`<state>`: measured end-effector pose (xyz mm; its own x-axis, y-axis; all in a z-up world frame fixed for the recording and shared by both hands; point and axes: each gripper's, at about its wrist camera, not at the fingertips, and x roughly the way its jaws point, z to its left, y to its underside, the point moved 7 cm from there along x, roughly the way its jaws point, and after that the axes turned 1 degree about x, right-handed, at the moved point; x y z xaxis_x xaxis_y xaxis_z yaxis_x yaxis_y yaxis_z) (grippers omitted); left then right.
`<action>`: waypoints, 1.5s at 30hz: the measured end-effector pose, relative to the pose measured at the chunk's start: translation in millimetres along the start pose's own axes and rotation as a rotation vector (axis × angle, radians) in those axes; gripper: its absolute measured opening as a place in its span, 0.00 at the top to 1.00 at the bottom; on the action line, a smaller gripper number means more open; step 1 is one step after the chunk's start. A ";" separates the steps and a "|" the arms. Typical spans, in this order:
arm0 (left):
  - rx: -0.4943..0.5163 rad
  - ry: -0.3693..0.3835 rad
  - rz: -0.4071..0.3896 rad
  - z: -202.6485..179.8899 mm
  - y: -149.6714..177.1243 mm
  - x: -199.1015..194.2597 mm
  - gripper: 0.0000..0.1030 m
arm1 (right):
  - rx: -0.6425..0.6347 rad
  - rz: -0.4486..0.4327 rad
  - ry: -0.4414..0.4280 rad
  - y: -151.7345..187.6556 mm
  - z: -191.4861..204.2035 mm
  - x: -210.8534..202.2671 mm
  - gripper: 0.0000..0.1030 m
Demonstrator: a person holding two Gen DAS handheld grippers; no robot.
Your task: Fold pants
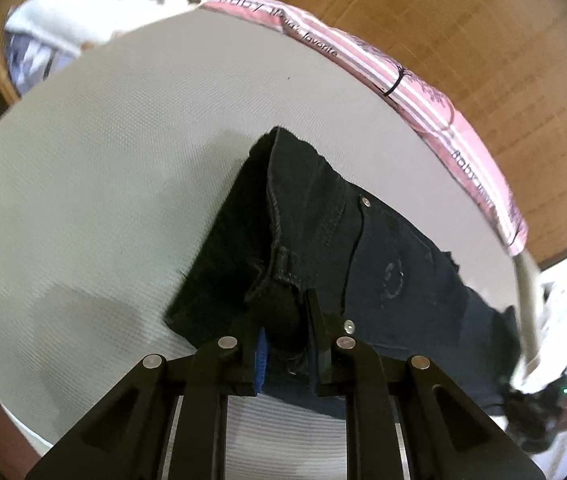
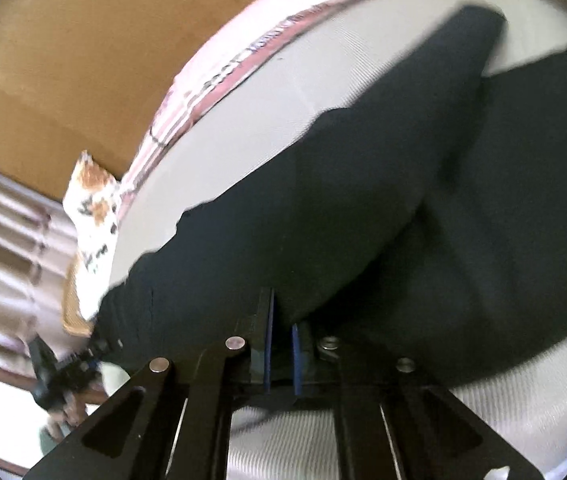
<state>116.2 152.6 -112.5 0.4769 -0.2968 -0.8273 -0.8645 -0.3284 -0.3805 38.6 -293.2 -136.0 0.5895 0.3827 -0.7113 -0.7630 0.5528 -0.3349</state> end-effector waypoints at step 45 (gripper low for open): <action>1.174 0.190 -0.025 -306.7 180.3 32.9 0.54 | 0.368 -0.009 -0.087 -59.6 -142.6 -76.2 0.50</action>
<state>24.7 -191.4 -81.6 0.4258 -0.4625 -0.7777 -0.4240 0.6573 -0.6231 1.3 -460.9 -149.9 0.6282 0.4289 -0.6491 -0.6203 0.7797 -0.0852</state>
